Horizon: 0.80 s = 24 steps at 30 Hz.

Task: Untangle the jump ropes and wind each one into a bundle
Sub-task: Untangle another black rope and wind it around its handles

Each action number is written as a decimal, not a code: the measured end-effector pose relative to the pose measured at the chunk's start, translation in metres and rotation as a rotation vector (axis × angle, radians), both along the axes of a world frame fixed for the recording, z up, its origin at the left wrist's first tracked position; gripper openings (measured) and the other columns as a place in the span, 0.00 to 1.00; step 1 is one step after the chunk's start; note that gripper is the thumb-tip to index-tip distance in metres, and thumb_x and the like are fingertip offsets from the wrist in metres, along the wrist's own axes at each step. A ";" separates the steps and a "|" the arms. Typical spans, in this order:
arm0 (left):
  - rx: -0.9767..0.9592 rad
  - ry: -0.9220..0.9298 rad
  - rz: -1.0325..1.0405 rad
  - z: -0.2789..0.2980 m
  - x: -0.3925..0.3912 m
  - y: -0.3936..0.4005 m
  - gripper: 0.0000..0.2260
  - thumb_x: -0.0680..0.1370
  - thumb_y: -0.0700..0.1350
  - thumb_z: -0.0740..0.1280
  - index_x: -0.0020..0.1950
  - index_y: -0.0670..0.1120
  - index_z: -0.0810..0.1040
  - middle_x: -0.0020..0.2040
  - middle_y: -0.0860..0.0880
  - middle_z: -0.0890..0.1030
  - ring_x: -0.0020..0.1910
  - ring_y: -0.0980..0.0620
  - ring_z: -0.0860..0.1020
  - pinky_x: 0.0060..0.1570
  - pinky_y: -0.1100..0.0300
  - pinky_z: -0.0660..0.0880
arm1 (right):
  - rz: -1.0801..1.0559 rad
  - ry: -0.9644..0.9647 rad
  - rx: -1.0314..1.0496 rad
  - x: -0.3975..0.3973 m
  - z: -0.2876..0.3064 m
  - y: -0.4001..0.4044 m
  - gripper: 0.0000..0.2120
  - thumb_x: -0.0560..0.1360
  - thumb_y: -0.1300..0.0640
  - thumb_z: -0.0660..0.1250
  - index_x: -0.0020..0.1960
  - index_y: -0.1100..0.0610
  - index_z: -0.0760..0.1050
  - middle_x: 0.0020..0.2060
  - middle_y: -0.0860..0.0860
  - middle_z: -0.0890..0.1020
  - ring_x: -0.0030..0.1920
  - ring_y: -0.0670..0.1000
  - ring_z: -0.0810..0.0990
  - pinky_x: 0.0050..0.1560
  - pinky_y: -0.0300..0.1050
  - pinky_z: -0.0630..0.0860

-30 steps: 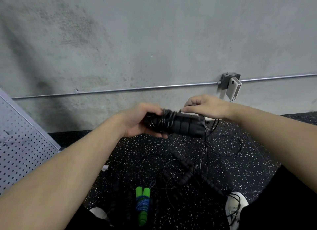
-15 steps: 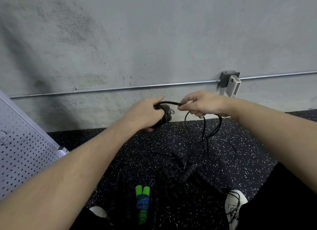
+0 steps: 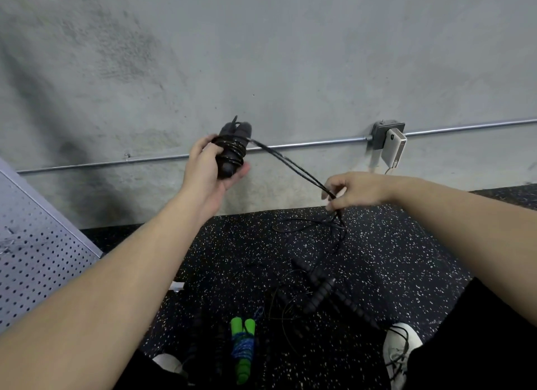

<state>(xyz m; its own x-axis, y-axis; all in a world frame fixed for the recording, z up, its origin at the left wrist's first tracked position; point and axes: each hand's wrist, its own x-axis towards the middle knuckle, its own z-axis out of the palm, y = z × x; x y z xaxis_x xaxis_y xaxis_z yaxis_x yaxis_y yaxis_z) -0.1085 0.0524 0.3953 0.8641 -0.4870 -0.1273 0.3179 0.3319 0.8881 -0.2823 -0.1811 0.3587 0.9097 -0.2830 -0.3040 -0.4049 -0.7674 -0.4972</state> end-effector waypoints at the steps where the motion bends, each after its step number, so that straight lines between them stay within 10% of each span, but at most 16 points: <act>1: -0.007 -0.022 -0.041 0.003 -0.001 -0.002 0.14 0.84 0.37 0.58 0.68 0.47 0.72 0.59 0.40 0.80 0.50 0.39 0.83 0.40 0.51 0.83 | 0.006 -0.029 -0.028 0.002 -0.001 -0.002 0.09 0.73 0.50 0.76 0.45 0.49 0.76 0.52 0.50 0.84 0.48 0.49 0.82 0.53 0.45 0.78; 4: -0.048 -0.054 -0.091 0.016 -0.004 -0.007 0.14 0.84 0.37 0.57 0.67 0.48 0.73 0.60 0.38 0.82 0.48 0.37 0.83 0.39 0.53 0.83 | -0.002 -0.115 -0.042 0.004 0.004 -0.005 0.15 0.71 0.50 0.77 0.48 0.56 0.76 0.53 0.47 0.83 0.43 0.37 0.80 0.46 0.33 0.75; 9: -0.181 0.015 0.027 0.028 0.005 -0.006 0.12 0.84 0.37 0.57 0.62 0.50 0.73 0.55 0.40 0.81 0.38 0.42 0.86 0.39 0.54 0.83 | -0.089 -0.009 -0.209 0.001 0.012 -0.014 0.17 0.73 0.44 0.74 0.59 0.48 0.80 0.47 0.44 0.82 0.50 0.50 0.81 0.57 0.44 0.76; 15: -0.197 0.074 0.145 0.019 0.024 0.004 0.14 0.83 0.37 0.58 0.67 0.47 0.73 0.53 0.41 0.81 0.43 0.45 0.83 0.40 0.54 0.83 | -0.399 0.009 -0.162 -0.007 0.010 -0.026 0.20 0.80 0.39 0.63 0.45 0.53 0.84 0.22 0.47 0.77 0.22 0.46 0.72 0.28 0.38 0.67; 24: -0.076 -0.011 0.149 0.012 0.021 0.013 0.12 0.83 0.37 0.58 0.62 0.48 0.74 0.58 0.39 0.80 0.51 0.41 0.80 0.42 0.50 0.83 | -0.264 -0.008 0.238 -0.025 0.000 -0.036 0.11 0.73 0.47 0.74 0.46 0.54 0.82 0.37 0.51 0.82 0.33 0.48 0.75 0.36 0.42 0.70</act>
